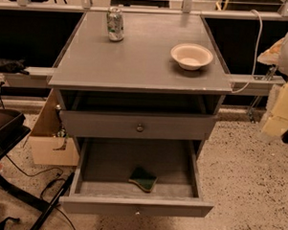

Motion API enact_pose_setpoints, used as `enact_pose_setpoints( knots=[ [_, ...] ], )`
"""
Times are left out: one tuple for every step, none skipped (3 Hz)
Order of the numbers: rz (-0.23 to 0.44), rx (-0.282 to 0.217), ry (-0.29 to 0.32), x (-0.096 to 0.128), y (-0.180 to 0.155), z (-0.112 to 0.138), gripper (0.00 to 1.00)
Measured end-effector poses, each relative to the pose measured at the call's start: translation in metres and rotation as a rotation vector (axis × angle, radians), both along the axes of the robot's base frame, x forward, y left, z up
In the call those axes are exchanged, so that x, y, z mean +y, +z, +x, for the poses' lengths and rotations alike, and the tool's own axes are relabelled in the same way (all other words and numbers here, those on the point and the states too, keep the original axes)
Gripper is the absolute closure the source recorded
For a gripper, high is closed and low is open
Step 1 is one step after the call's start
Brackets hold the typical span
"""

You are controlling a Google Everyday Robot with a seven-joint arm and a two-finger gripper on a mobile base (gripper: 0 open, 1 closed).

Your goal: Pick sponge from bottom drawer and place on counter

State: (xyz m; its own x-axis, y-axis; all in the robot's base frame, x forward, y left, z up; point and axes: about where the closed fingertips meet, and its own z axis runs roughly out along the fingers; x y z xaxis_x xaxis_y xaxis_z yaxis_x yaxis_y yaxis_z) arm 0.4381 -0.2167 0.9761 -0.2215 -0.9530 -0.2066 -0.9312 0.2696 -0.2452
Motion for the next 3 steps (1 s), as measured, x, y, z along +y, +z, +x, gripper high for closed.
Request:
enact_pose_setpoints(
  knots=[
    [0.000,0.000,0.000,0.000,0.000,0.000,0.00],
    [0.039,0.032,0.009,0.004,-0.021,0.002,0.00],
    [0.136,0.124,0.037,0.013,-0.088,0.008,0.00]
  ],
)
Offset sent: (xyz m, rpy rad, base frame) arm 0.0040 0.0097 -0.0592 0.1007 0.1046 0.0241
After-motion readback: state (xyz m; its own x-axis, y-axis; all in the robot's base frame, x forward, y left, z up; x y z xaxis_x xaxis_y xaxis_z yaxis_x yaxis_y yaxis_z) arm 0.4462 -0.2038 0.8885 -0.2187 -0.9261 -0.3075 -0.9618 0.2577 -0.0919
